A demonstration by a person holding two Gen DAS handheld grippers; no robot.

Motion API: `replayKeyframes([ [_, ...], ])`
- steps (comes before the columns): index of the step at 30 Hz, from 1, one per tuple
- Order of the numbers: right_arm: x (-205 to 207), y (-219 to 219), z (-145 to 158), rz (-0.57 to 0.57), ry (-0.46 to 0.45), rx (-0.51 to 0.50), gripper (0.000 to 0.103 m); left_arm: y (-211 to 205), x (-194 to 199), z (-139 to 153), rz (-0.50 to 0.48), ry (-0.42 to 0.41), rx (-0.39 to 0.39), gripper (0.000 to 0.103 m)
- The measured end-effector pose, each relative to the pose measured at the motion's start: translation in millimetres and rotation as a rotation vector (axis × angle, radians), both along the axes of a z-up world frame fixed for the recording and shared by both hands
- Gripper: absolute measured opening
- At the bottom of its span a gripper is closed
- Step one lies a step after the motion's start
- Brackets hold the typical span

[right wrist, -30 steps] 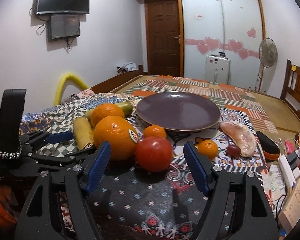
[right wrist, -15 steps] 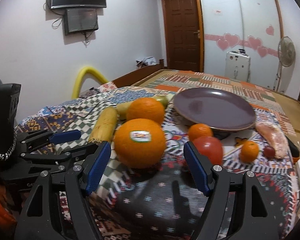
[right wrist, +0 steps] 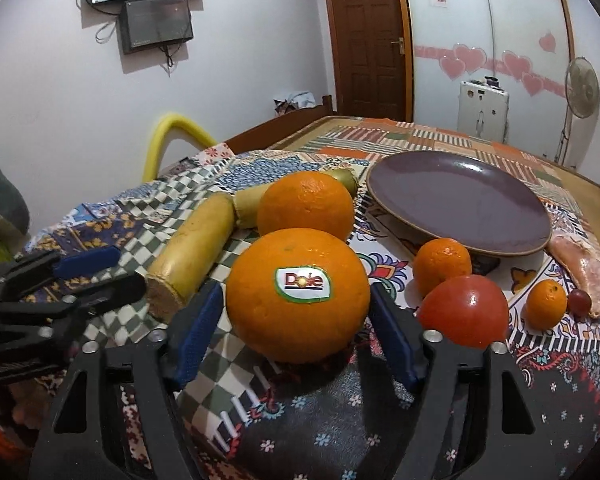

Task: Organize fruits
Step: 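Close the left tool on the yellow cylinder while the right tool grasps the Dole orange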

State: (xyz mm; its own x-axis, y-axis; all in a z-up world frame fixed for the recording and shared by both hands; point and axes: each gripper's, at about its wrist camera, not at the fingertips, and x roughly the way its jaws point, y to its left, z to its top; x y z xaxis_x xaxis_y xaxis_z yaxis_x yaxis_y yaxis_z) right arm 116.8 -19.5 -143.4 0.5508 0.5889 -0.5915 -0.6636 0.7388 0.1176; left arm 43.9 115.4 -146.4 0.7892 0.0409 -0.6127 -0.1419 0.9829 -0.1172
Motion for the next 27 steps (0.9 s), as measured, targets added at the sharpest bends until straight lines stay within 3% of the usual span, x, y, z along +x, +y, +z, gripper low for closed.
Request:
replayKeyframes([
  [10,-14,-13,12,-0.002,0.003,0.042,0.066,-7,22,20,-0.014,-0.016,0.041,0.055],
  [19,-21,-44,37,-0.066,-0.084,0.071,0.066,-7,63,17,-0.029,0.053,0.053,0.055],
  [27,-16,-62,31,-0.119,-0.071,0.092,0.066,-6,91,-4,-0.010,0.160,0.083,0.053],
])
